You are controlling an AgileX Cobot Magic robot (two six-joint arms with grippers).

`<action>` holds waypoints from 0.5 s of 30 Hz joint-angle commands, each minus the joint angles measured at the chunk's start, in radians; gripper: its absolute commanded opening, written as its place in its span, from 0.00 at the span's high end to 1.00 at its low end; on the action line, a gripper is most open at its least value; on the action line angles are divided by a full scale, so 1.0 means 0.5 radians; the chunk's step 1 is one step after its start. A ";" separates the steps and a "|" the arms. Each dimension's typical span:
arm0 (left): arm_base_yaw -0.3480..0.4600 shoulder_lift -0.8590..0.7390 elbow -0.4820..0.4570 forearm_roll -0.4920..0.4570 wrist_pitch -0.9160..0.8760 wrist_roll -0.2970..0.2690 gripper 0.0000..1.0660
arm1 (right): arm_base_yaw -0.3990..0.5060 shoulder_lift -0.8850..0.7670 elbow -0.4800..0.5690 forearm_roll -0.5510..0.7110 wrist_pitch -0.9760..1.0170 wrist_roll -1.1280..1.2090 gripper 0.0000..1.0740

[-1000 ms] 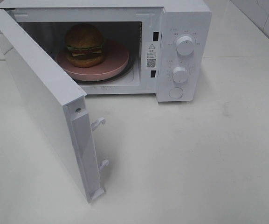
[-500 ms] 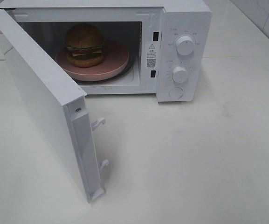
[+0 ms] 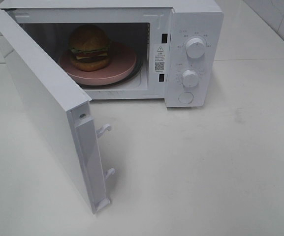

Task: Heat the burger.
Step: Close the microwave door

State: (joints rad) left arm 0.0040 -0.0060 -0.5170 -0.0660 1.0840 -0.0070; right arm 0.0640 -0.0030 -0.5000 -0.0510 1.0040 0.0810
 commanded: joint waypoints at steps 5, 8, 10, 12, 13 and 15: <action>-0.012 -0.028 0.000 0.098 -0.028 -0.004 0.09 | -0.012 -0.062 0.004 0.004 -0.014 0.010 0.30; -0.012 0.014 -0.024 0.152 -0.050 -0.008 0.14 | -0.012 -0.062 0.004 0.004 -0.014 0.010 0.30; -0.012 0.074 -0.056 0.148 -0.106 -0.006 0.18 | -0.012 -0.062 0.004 0.004 -0.014 0.010 0.30; -0.012 0.112 -0.066 0.148 -0.144 -0.006 0.20 | -0.012 -0.062 0.004 0.004 -0.014 0.010 0.30; -0.012 0.190 -0.068 0.148 -0.226 -0.006 0.24 | -0.012 -0.062 0.004 0.004 -0.014 0.010 0.30; -0.012 0.236 -0.068 0.148 -0.274 -0.006 0.27 | -0.012 -0.062 0.004 0.004 -0.014 0.010 0.30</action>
State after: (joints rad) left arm 0.0040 0.1040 -0.5450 0.0000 0.9750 -0.0080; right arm 0.0640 -0.0030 -0.5000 -0.0510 1.0040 0.0810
